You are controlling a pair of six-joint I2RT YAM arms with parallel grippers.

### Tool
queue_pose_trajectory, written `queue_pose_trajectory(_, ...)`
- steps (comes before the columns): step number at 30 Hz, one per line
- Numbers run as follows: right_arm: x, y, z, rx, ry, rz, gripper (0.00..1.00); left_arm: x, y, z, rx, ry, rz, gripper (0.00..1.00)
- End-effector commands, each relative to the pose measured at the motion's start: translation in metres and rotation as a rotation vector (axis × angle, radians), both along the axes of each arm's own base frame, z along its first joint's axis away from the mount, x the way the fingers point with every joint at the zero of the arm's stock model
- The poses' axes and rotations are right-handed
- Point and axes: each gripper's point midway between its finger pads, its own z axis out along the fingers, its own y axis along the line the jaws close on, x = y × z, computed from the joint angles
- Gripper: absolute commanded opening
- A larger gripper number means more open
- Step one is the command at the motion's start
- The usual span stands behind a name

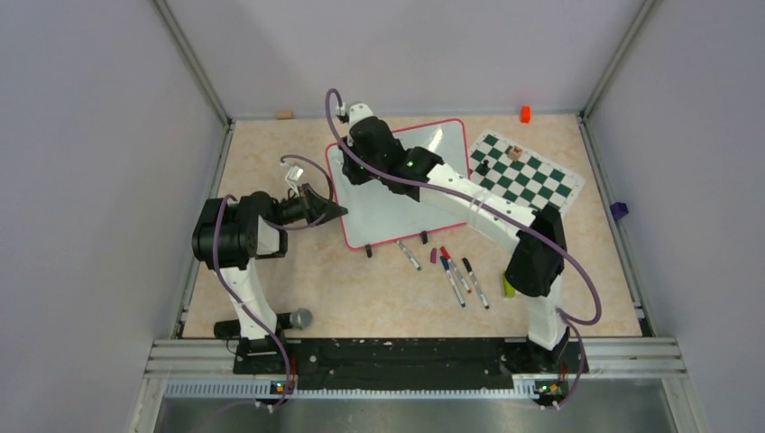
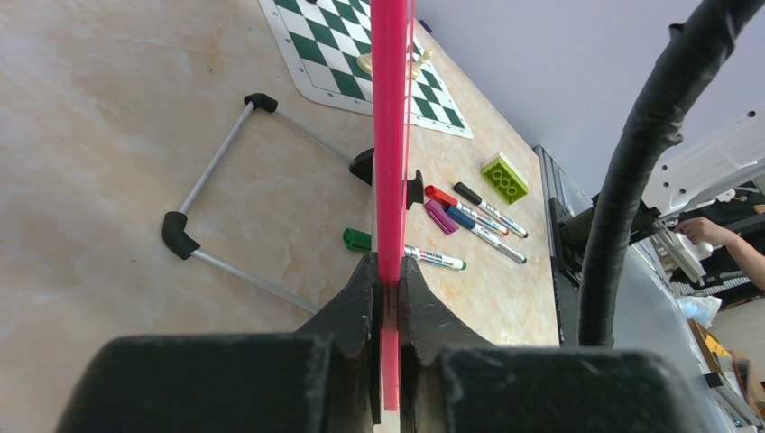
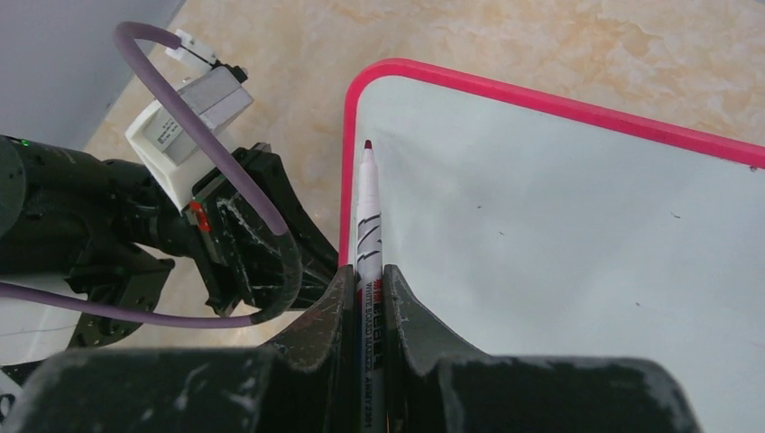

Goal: Write a sentence on the whiteboard

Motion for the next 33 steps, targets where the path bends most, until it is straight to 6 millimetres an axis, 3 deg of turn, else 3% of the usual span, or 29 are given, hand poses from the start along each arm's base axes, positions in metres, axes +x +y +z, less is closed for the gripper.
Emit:
queue_pose_trajectory(1, 0.008, -0.006, 0.023, -0.011, -0.067, -0.038, 0.0, -0.004, -0.005, 0.013, 0.024, -0.136, -0.049, 0.0)
queue_pose_trajectory(19, 0.016, -0.007, 0.03, -0.024, -0.105, -0.058, 0.0, -0.004, -0.006, 0.012, 0.023, -0.133, -0.052, 0.0)
queue_pose_trajectory(33, 0.022, -0.005, 0.019, -0.058, -0.092, -0.079, 0.0, -0.005, -0.006, 0.013, 0.025, -0.138, -0.054, 0.0)
